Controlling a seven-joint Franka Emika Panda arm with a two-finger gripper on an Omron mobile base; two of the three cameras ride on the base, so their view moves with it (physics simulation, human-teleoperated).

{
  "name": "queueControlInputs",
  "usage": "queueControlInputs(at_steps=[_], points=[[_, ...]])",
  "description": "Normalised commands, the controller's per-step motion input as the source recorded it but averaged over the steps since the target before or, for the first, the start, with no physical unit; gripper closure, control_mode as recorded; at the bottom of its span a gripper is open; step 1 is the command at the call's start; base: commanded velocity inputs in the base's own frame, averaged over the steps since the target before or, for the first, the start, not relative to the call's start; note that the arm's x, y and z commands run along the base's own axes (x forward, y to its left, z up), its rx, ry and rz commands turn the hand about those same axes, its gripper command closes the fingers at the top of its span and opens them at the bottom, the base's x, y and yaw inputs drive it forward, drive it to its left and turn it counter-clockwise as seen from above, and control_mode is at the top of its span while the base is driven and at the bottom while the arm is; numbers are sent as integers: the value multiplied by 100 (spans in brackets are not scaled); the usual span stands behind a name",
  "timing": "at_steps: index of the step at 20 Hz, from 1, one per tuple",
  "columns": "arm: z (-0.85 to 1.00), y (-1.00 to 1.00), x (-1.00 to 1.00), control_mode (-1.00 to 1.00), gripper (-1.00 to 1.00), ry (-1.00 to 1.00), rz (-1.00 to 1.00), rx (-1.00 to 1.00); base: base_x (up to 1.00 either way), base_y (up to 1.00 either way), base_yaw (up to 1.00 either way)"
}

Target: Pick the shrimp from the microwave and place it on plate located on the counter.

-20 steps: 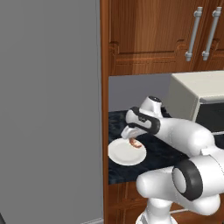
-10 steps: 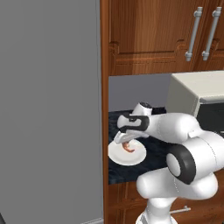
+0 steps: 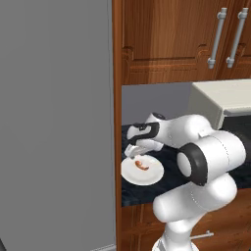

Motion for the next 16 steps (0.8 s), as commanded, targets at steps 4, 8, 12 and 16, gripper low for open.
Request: queueControlInputs(at_steps=[4,8,12,16], points=[[6,-31,-5,-100,-100,-1,0,0,0,0,0],[22,-56,-51,-100,-100,0,-2,0,0,0,0],[28,-48,-92,-100,-100,0,-8,0,0,0,0],[46,-2,-90,-100,-100,0,-15,0,0,0,0]])
